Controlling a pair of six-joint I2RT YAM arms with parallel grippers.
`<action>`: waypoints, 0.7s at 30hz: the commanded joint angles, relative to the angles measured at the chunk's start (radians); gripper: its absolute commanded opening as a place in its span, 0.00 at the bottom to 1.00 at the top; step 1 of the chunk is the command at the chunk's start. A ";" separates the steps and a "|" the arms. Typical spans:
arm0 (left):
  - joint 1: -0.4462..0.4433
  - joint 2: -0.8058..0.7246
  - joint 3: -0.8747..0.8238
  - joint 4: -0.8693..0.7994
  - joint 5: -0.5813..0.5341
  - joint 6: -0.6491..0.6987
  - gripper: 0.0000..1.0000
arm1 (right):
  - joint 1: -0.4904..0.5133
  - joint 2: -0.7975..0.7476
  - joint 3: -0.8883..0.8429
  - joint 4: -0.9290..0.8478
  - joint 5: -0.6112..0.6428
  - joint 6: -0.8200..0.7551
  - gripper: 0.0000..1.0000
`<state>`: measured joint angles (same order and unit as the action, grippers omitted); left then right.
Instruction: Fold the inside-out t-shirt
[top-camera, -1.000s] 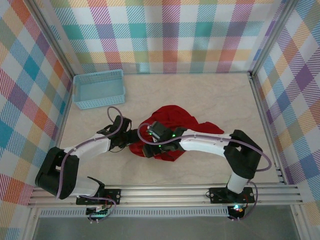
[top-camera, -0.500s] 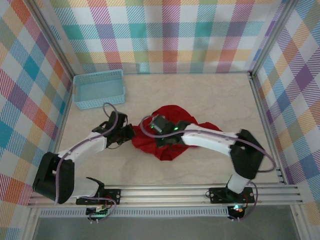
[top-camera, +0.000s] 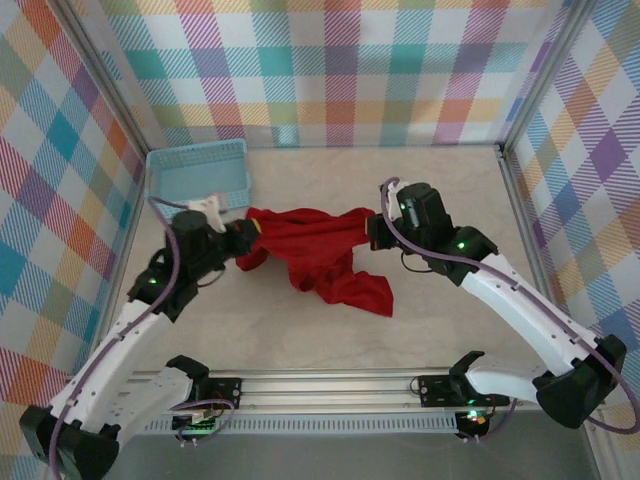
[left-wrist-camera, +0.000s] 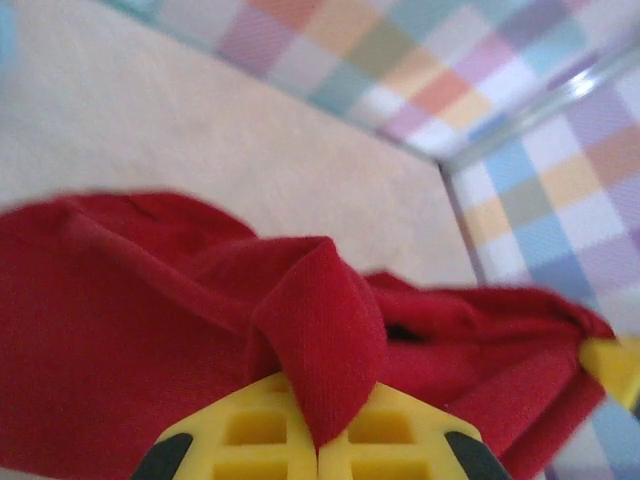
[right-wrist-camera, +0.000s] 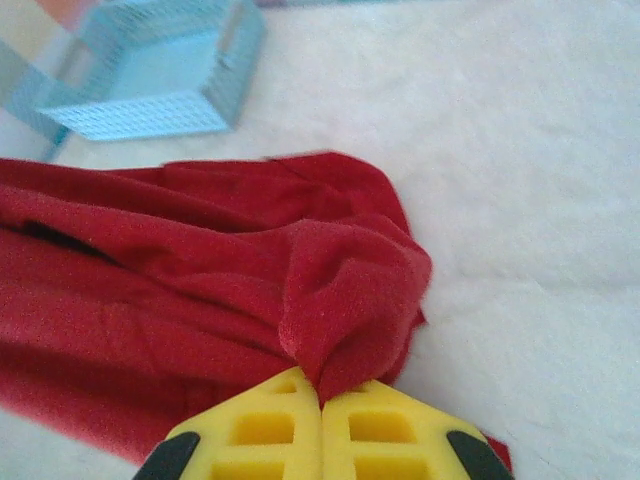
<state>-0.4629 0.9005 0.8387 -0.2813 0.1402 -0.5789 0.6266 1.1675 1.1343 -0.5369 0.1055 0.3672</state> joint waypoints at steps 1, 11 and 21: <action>-0.203 0.075 -0.121 0.079 -0.048 -0.046 0.07 | -0.069 -0.011 -0.105 -0.045 0.005 0.025 0.00; -0.434 0.213 -0.172 -0.031 -0.306 -0.108 0.69 | -0.163 -0.037 -0.310 -0.094 0.016 0.101 0.00; -0.352 0.484 0.025 0.031 -0.148 -0.048 0.78 | -0.164 -0.076 -0.393 -0.091 0.026 0.135 0.00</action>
<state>-0.8059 1.3197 0.8215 -0.2840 -0.0647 -0.6609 0.4656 1.1088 0.7471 -0.6155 0.1150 0.4835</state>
